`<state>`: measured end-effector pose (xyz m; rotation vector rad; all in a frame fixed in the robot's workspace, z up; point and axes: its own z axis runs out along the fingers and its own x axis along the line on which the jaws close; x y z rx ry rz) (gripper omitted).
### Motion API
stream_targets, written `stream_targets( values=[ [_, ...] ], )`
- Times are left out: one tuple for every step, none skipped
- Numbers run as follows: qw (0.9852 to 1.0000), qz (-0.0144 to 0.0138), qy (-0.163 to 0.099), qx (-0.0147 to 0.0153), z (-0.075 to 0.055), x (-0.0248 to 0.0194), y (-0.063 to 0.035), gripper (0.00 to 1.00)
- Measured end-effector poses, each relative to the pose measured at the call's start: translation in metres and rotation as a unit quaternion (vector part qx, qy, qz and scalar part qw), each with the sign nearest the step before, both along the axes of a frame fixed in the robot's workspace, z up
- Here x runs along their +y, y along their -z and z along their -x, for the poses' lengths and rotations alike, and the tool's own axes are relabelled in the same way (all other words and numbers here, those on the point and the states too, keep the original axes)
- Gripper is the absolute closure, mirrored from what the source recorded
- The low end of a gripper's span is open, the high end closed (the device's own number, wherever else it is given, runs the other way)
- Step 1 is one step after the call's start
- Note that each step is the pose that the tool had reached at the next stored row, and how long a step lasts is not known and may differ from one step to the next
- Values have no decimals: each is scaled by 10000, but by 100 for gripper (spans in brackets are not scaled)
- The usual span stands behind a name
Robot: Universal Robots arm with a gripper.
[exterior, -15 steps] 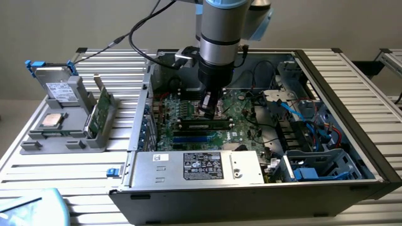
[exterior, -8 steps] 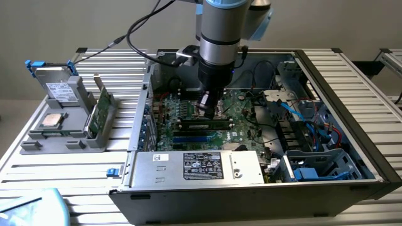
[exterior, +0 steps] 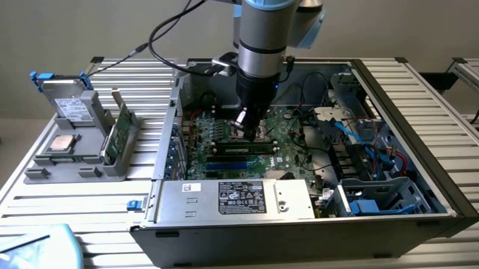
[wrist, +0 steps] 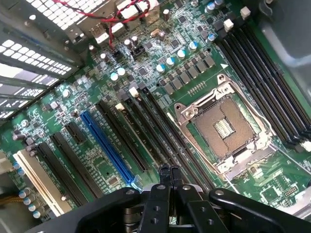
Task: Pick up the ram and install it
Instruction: 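Press down the ram until it locks into place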
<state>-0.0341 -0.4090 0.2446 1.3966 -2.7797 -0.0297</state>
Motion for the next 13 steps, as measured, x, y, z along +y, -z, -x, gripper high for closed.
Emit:
stream_targets(
  values=[
    [10000, 0, 71, 0, 0, 0, 0, 89],
    [9999, 0, 138, 0, 0, 0, 0, 89],
    [9998, 0, 211, 0, 0, 0, 0, 89],
    [9996, 0, 287, 0, 0, 0, 0, 89],
    [9994, 0, 358, 0, 0, 0, 0, 89],
    [9991, 0, 427, 0, 0, 0, 0, 89],
    [9988, 0, 499, 0, 0, 0, -1, 89],
    [9984, 0, 573, 0, 0, 0, 0, 89],
    [9979, 0, 648, 0, 0, 0, -1, 89],
    [9974, 0, 722, 0, 0, 0, -1, 89],
    [9969, 0, 792, 0, 0, 0, -1, 89],
    [9962, 0, 866, 0, 0, 0, -1, 89],
    [9955, -1, 943, 0, 0, 0, 0, 89]
  ],
)
